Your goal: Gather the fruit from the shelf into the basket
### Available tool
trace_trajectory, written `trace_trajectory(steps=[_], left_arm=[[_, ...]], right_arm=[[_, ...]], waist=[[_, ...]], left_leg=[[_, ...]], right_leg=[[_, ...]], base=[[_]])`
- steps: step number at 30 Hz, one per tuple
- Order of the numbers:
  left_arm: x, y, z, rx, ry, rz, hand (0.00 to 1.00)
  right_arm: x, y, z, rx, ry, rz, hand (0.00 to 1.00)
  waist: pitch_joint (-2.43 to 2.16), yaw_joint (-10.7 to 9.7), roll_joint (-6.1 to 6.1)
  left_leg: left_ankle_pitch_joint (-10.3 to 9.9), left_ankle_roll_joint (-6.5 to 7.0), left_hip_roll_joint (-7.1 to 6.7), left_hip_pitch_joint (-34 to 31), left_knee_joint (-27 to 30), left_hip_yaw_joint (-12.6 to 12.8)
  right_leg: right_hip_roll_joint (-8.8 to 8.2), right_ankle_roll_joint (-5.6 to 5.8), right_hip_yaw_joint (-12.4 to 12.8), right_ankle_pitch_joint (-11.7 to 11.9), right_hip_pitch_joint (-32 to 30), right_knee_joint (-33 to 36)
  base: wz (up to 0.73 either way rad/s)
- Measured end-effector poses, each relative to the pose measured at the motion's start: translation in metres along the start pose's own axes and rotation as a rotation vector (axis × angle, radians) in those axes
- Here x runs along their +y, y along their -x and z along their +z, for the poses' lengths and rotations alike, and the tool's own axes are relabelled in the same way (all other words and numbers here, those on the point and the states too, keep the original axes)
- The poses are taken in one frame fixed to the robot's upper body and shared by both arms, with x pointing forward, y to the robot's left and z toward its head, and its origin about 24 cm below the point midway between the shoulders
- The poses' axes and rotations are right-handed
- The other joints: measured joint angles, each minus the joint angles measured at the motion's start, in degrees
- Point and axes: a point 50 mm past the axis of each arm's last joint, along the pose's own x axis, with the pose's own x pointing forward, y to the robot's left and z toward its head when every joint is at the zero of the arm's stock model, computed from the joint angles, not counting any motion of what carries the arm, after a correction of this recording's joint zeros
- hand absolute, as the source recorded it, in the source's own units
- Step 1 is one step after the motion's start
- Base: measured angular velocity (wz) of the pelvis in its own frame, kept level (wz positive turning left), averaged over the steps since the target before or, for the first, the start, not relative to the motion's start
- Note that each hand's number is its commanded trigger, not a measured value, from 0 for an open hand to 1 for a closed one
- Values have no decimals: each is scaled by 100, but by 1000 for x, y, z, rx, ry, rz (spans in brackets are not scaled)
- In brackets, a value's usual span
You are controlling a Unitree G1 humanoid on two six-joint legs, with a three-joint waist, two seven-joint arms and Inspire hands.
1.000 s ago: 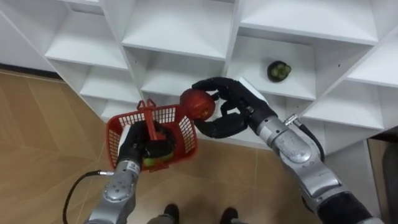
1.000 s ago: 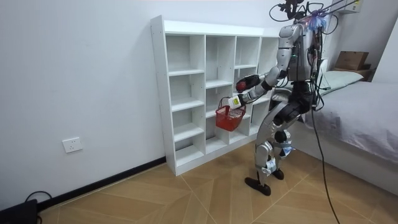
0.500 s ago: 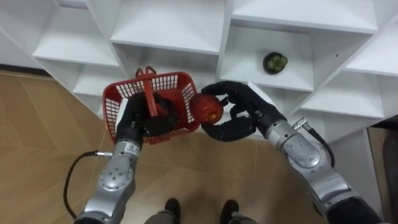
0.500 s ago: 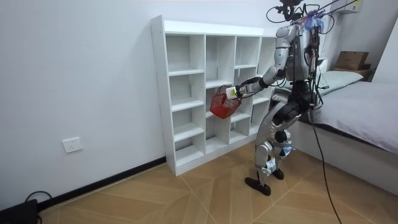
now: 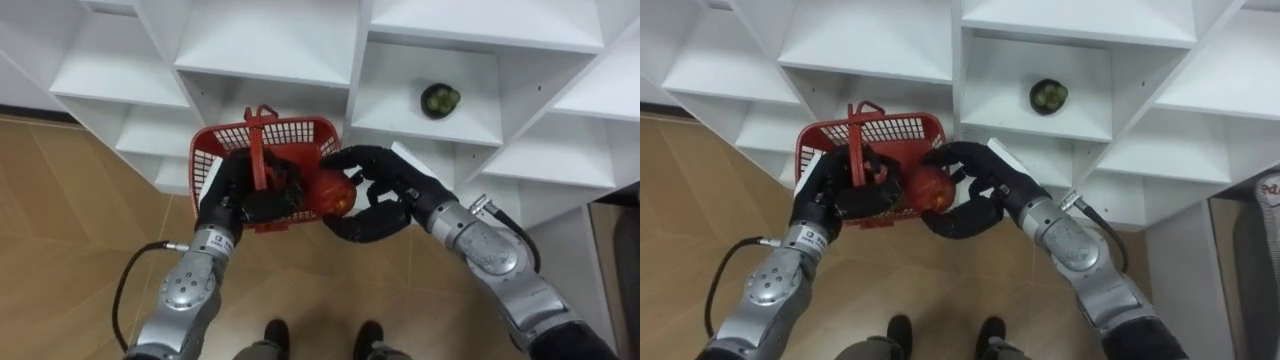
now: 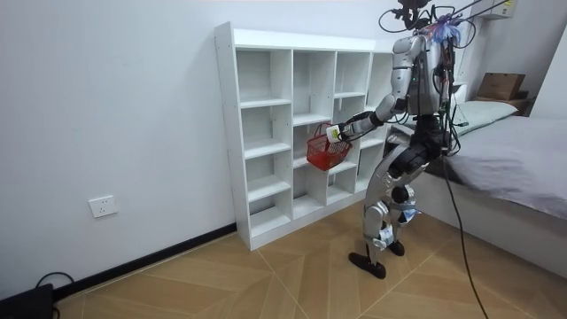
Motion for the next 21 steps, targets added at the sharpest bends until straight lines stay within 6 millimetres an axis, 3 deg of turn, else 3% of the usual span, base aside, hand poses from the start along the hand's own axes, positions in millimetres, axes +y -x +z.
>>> trace_trajectory(steps=[16, 17, 18, 21], left_arm=[[5, 4, -3, 19, -7, -57, 100], [5, 4, -3, 20, -8, -58, 100], [5, 4, -3, 21, -8, -59, 100], [5, 5, -4, 23, -6, -62, 100]], right_arm=[[2, 0, -1, 14, -7, 24, 100], [2, 0, -1, 15, -7, 24, 46], [2, 0, -1, 15, -7, 25, 0], [3, -1, 0, 13, 5, 27, 0]], waist=[[-17, -35, -61], [-17, -39, -66], [-17, -41, -68], [-18, -58, -71]], left_leg=[[10, -22, 2, 7, 3, -2], [9, -22, 2, 7, 3, -2], [9, -22, 3, 6, 4, -2], [8, -24, 3, 3, 4, -3]], right_leg=[[6, 28, -15, 13, 33, -34], [6, 29, -16, 14, 34, -35], [6, 29, -16, 14, 34, -35], [8, 29, -17, 13, 34, -40]], base=[[0], [0], [0], [0]])
